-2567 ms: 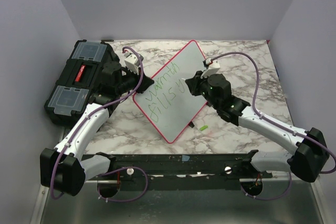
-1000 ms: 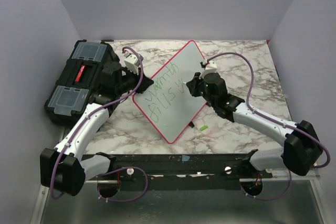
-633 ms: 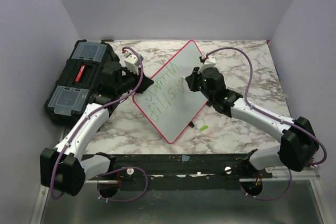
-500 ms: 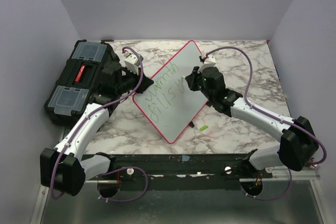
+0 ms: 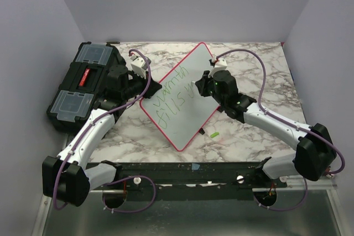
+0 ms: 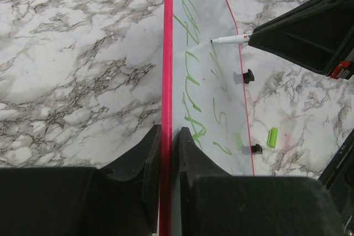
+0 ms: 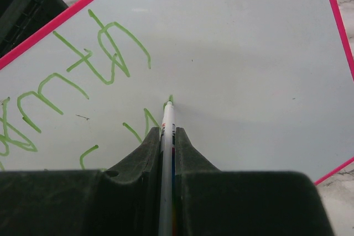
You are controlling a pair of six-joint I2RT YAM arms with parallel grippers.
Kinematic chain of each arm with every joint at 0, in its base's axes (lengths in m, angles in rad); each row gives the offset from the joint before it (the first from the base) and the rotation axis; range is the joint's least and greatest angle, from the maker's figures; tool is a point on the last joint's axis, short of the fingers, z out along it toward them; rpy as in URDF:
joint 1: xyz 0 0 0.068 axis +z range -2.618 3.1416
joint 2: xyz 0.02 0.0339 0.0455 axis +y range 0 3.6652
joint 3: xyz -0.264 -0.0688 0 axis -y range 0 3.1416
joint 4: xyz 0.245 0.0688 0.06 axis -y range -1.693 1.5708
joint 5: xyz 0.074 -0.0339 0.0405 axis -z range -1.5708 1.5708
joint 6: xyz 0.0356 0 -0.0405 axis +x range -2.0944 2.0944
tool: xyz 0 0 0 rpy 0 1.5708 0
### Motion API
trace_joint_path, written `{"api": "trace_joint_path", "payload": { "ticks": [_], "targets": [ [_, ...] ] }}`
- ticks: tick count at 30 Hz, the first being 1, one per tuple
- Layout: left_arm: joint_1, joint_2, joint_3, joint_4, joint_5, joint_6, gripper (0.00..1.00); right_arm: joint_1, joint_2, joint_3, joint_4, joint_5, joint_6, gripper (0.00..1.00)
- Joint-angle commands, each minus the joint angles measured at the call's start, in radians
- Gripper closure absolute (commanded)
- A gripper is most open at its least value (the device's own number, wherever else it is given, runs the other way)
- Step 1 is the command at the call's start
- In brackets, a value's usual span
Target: Write a sentence on the whiteboard
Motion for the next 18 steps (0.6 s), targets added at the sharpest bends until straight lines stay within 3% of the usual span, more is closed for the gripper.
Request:
{"api": "trace_joint_path", "payload": {
  "ticks": [1,18],
  "targets": [
    [-0.013,-0.017,-0.003,0.027,-0.005,0.076,1.0,0.001,-0.033,0.019,-0.078,-0.042,-0.007,0.99],
    [-0.014,-0.017,-0.002,0.025,-0.004,0.076,1.0,-0.025,-0.023,0.066,-0.068,0.011,0.018,0.99]
  ]
}}
